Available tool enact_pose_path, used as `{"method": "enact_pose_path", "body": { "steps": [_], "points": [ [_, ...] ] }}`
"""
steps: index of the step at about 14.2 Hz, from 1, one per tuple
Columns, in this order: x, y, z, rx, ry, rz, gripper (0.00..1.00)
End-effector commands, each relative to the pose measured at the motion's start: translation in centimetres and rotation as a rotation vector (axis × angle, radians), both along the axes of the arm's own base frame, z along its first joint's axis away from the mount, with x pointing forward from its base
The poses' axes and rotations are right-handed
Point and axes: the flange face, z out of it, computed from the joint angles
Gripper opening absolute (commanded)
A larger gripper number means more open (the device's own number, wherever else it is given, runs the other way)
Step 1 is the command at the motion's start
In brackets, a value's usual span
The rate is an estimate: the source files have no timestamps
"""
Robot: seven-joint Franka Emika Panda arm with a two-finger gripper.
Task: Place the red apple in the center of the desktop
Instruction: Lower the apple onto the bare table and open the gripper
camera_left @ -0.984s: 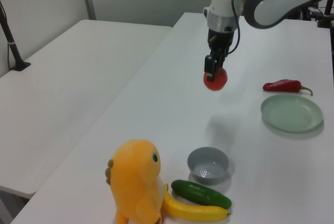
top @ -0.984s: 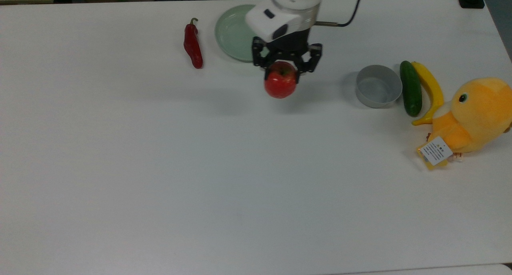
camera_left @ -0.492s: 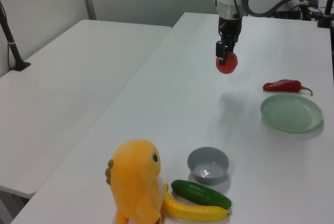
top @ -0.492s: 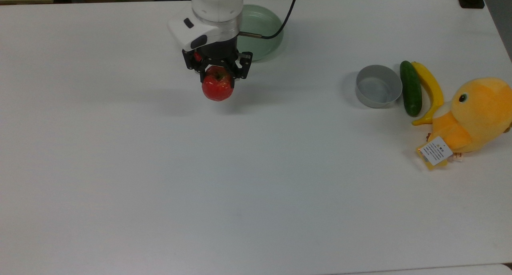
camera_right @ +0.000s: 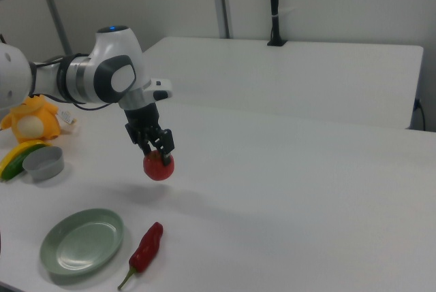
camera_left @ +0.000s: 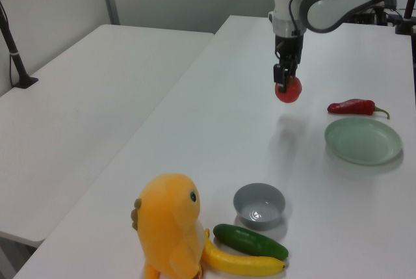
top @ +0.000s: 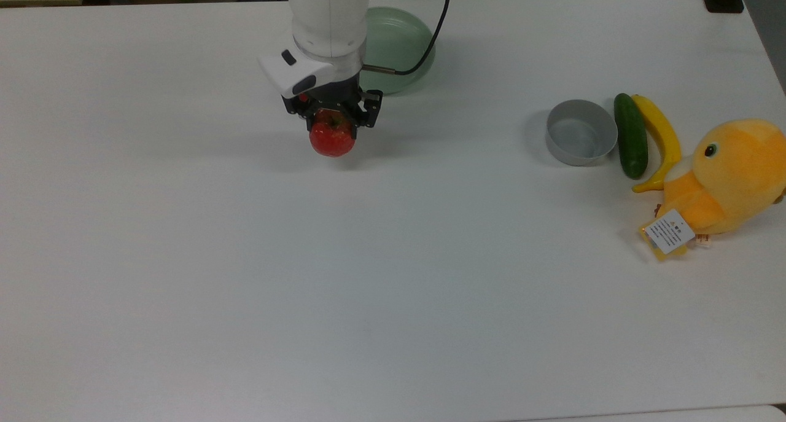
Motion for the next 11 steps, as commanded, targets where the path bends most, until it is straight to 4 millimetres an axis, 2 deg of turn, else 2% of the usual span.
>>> {"method": "enact_pose_path", "body": {
  "steps": [1,6,7,9,11],
  "points": [
    [0.3,0.8,-2.4,0.026,-0.027,0.02,0.18],
    [1.2,1.1,-4.3,0.03,-0.053,0.021,0.2],
    [1.2,1.1,-4.3,0.03,-0.054,0.021,0.28],
    [1.1,1.1,-4.4,0.028,-0.048,0.022,1.0],
    [1.1,1.2,-4.4,0.028,-0.048,0.028,1.0]
  ]
}}
